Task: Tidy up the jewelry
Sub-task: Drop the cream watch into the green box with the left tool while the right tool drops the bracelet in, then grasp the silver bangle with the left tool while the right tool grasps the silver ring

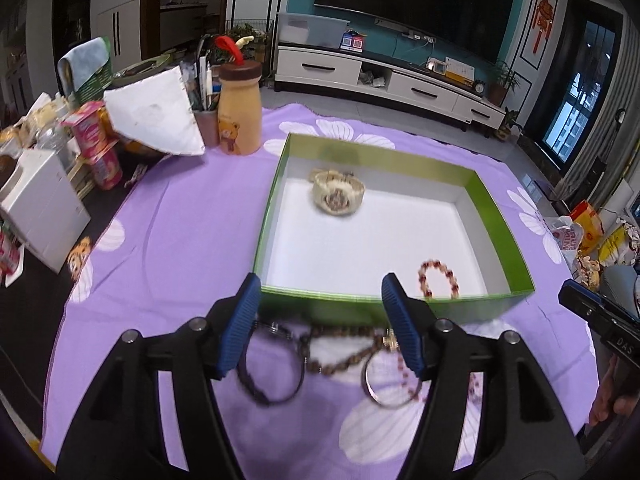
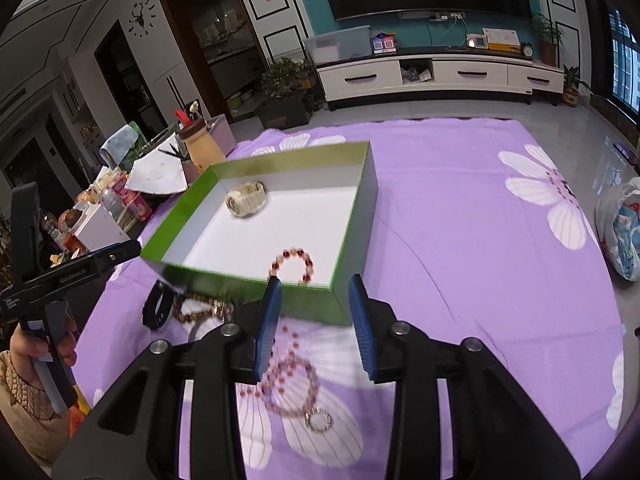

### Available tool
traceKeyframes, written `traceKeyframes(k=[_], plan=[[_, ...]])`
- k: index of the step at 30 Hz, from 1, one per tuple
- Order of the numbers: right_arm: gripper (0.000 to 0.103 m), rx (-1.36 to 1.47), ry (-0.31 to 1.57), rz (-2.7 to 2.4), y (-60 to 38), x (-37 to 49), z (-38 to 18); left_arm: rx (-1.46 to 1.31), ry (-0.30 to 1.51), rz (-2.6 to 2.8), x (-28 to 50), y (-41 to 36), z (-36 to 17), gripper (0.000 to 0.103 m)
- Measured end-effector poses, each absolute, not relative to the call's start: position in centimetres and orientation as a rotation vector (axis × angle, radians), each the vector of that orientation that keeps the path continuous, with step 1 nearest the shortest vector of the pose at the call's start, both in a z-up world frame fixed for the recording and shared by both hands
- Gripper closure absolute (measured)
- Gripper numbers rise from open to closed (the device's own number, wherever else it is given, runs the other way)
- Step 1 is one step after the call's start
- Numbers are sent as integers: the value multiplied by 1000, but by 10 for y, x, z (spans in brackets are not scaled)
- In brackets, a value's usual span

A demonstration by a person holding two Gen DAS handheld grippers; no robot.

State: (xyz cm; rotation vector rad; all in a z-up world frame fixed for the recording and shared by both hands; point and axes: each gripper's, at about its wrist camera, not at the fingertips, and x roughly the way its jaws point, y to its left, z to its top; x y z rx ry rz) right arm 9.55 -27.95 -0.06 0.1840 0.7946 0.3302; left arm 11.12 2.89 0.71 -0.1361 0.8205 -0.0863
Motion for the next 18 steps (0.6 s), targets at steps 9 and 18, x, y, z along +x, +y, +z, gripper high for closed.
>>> traceKeyframes(k=[9, 18], plan=[[67, 157, 869, 327, -279, 66, -21, -138, 871, -113, 75, 23, -8, 38], [67, 99, 960, 332, -268, 37, -54, -145, 950, -153, 51, 11, -38, 38]])
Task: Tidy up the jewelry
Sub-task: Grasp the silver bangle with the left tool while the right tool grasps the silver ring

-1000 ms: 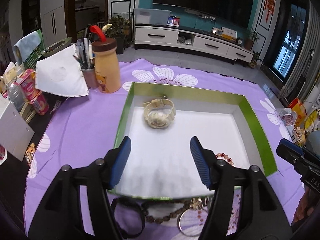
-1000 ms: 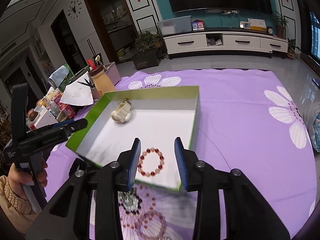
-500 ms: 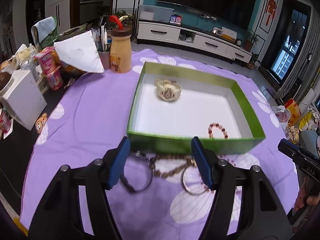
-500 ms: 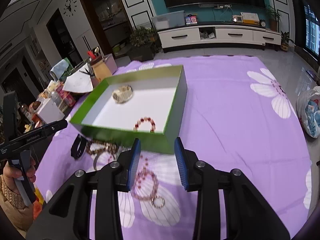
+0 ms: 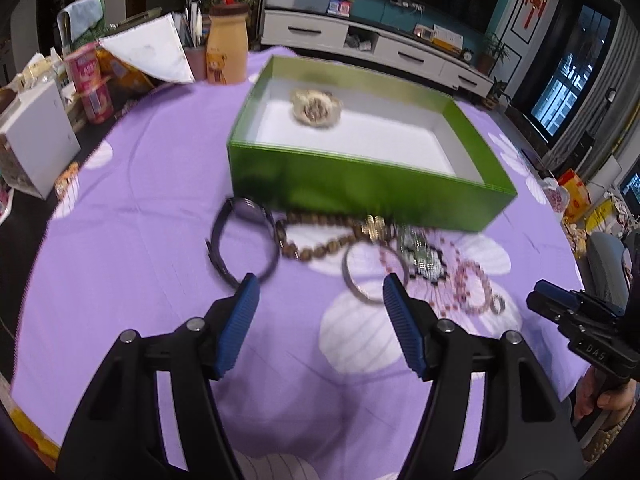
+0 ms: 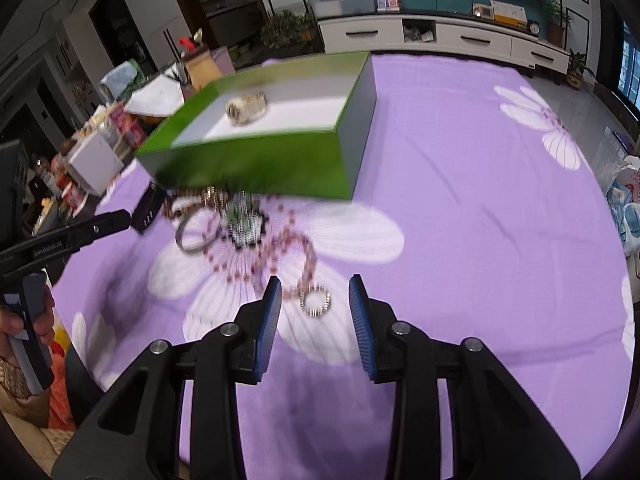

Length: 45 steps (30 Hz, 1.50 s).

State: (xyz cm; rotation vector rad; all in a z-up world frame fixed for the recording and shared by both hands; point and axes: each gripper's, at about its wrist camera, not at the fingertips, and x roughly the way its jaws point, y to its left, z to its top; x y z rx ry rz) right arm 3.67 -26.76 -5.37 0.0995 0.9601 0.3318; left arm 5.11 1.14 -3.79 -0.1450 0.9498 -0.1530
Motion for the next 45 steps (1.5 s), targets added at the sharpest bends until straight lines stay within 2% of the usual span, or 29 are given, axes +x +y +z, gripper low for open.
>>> traceKeyframes(k=[7, 18, 20, 21, 24, 28, 36, 41, 45], plan=[[67, 45, 1011, 322, -258, 30, -81, -132, 992, -172, 46, 2, -53, 38], [67, -74, 945, 292, -242, 42, -87, -118, 1010, -187, 51, -9, -60, 38], [73, -100, 930, 286, -239, 42, -87, -120, 1009, -189, 53, -10, -60, 38], [82, -113, 922, 285, -238, 42, -88, -121, 1008, -189, 54, -11, -60, 38], [82, -92, 918, 286, -242, 43, -88, -125, 1005, -187, 58, -13, -60, 38], [82, -8, 894, 264, -260, 43, -79, -124, 1004, -177, 64, -16, -61, 49], [82, 29, 834, 280, -267, 43, -59, -111, 1033, -168, 80, -27, -71, 56], [82, 45, 826, 292, -266, 44, -58, -82, 1055, -171, 85, -36, -78, 75], [82, 50, 825, 292, -266, 45, -59, -76, 1063, -175, 87, -35, -81, 84]])
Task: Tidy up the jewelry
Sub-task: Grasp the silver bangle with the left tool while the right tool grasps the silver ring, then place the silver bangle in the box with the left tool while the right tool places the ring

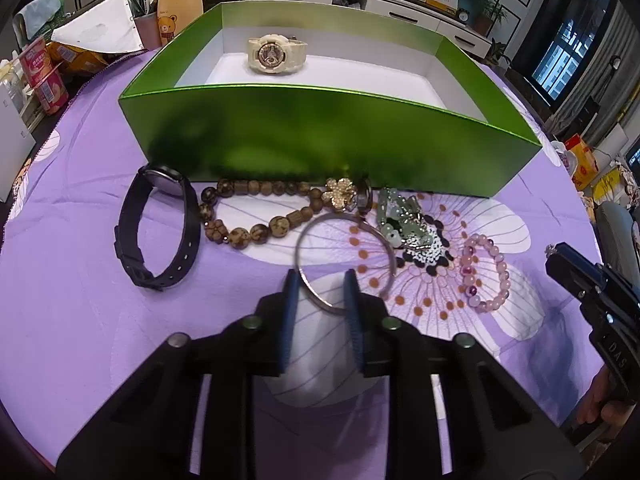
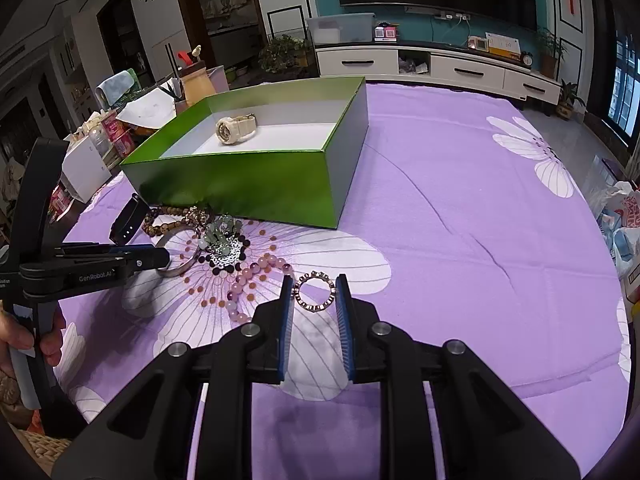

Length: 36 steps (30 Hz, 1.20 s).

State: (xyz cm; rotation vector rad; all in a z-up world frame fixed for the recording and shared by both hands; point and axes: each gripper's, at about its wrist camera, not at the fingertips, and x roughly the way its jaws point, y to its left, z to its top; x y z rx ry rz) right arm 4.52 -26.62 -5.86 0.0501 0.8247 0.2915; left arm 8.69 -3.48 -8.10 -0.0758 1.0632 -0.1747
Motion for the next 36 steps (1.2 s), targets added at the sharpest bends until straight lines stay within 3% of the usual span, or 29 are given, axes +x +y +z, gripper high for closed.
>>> traceKeyframes(k=[8, 36], plan=[[82, 57, 824, 303, -265, 45, -60, -45, 1059, -194, 84, -31, -82, 100], [82, 8, 707, 358, -242, 60, -9, -45, 837, -189, 86, -12, 1, 100]])
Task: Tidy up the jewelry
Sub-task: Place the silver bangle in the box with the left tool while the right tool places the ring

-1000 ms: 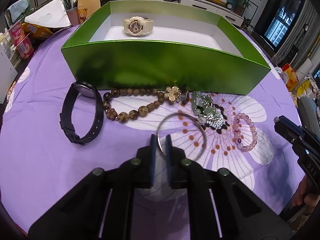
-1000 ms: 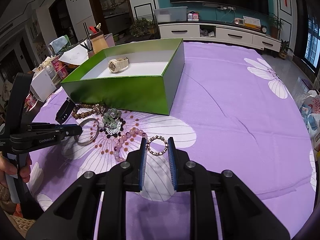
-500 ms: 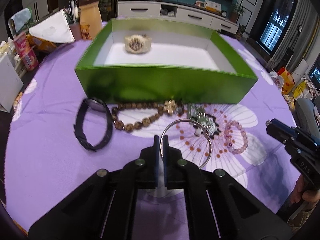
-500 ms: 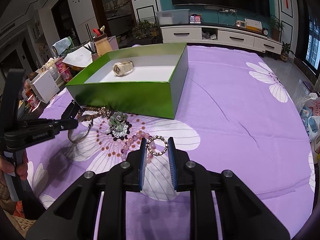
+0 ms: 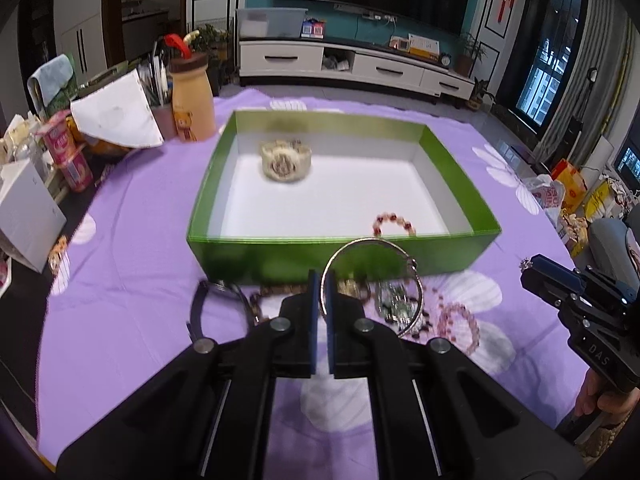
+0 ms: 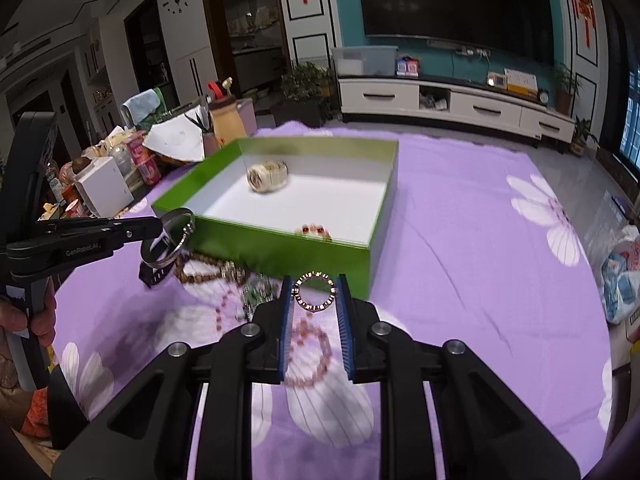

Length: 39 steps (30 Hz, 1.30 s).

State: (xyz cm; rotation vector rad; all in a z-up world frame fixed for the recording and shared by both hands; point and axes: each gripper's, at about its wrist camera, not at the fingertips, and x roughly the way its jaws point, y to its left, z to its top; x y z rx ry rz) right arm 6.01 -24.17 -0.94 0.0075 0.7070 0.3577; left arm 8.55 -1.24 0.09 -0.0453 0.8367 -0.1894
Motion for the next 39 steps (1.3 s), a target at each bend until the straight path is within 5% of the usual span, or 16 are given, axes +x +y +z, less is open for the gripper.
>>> traceKeyframes(k=[13, 29, 31, 33, 35, 39], plan=[[82, 15, 653, 373, -226, 120, 12, -52, 800, -147, 145, -4, 19, 100], [82, 15, 750, 340, -217, 191, -20, -21, 880, -101, 203, -13, -21, 98], [73, 22, 763, 324, -219, 195, -24, -15, 884, -93, 204, -14, -23, 97], [68, 34, 761, 314, -222, 194, -25, -15, 879, -88, 205, -13, -23, 91], [63, 57, 752, 306, -229, 192, -23, -21, 870, -81, 204, -10, -21, 66], [63, 103, 721, 294, -245, 181, -13, -38, 853, -70, 199, -2, -14, 64]])
